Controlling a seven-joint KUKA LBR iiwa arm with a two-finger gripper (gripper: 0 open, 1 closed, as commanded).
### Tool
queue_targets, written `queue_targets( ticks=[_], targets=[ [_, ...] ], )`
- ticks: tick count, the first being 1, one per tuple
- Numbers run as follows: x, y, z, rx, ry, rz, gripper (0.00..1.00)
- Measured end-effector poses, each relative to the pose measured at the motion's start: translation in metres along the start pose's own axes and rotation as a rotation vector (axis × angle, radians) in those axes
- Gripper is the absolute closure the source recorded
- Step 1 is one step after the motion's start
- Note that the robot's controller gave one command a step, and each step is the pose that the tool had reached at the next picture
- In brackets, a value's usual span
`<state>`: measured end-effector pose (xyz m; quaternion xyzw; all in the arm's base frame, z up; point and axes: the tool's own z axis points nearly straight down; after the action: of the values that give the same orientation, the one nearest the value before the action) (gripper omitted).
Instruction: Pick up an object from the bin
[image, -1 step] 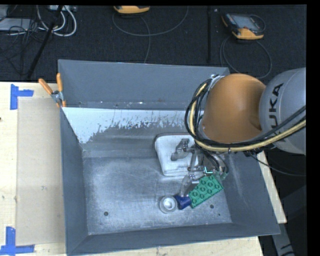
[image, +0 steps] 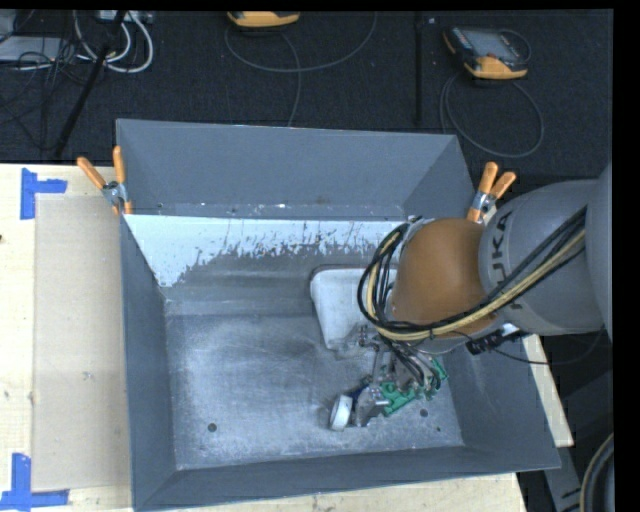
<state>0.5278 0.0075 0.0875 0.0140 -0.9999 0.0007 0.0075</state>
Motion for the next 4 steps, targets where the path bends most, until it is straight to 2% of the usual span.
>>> queue_targets(
  ticks=[1, 2, 3, 4],
  targets=[
    [-0.002, 0.001, -0.004, -0.002, -0.011, 0.002, 1.00],
    [-0.003, 0.001, -0.004, -0.002, -0.012, 0.003, 0.00],
    [-0.022, -0.025, 0.015, -0.012, -0.004, 0.074, 0.00],
    [-0.027, -0.027, 0.011, -0.008, -0.025, 0.076, 1.00]
  ],
)
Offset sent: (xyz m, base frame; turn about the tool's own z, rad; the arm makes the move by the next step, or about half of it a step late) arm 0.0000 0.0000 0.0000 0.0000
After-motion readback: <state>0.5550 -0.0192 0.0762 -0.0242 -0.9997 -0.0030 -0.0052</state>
